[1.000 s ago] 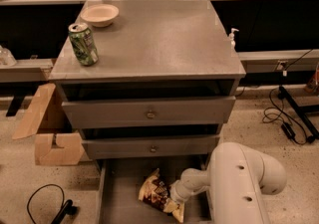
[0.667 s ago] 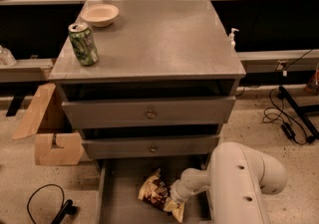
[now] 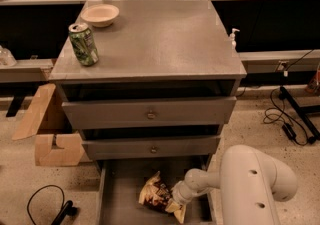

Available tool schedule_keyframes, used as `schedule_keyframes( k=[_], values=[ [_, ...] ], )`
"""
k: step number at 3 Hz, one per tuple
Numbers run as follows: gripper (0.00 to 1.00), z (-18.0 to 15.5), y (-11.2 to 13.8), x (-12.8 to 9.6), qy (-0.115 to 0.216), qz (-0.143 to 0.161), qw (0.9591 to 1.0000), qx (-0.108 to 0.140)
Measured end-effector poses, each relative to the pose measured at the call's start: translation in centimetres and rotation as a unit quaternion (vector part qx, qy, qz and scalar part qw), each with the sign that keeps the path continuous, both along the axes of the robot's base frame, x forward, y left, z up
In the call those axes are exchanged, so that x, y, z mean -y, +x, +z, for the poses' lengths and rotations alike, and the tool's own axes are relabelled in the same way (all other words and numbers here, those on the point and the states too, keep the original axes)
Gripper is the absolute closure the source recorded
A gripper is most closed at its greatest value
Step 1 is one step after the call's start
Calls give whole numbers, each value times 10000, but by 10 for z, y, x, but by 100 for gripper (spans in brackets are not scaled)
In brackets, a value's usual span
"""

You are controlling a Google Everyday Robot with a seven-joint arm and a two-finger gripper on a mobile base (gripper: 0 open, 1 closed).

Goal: Pick brown chip bag from bottom drawer and place on counter

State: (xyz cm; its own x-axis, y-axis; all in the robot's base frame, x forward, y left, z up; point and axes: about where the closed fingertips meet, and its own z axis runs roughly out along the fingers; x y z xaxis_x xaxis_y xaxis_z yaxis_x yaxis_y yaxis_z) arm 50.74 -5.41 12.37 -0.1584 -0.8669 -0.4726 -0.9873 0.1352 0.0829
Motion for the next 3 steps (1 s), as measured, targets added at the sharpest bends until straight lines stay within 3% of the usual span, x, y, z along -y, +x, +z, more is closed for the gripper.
schedule_keyframes(
  k=[1, 2, 3],
  values=[
    [100, 37, 9, 15, 289, 110, 9995, 65],
    [100, 83, -7, 48, 489, 423, 9978, -161],
    [100, 132, -12, 92, 756, 566, 9953, -218]
  ],
)
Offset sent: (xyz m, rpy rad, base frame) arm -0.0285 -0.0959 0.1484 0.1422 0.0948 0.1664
